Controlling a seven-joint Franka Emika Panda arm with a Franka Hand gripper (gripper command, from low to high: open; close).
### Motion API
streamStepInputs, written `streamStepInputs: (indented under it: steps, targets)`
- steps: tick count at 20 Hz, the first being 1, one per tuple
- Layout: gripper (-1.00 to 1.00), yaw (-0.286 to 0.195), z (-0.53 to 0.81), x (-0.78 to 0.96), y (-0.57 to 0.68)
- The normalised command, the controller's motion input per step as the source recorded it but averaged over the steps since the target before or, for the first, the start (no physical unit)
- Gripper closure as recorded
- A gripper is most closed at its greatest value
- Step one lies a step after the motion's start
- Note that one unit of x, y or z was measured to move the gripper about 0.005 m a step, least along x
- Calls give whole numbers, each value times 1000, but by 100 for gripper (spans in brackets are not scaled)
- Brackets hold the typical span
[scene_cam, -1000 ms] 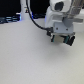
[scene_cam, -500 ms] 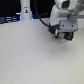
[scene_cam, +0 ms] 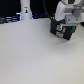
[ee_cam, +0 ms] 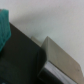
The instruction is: Open the kcup holder, insert the kcup into the holder, and close the kcup holder
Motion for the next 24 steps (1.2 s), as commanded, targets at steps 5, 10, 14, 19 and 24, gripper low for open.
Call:
streamStepInputs:
  steps: [5, 10, 14, 19, 24]
  targets:
    - [-100, 3, 4, -980, 545]
    - [-100, -2, 3, -997, 492]
    - [-100, -3, 261, -542, 300]
    - [-100, -17, 454, 151, 24]
    - [-100, -8, 16, 29, -3]
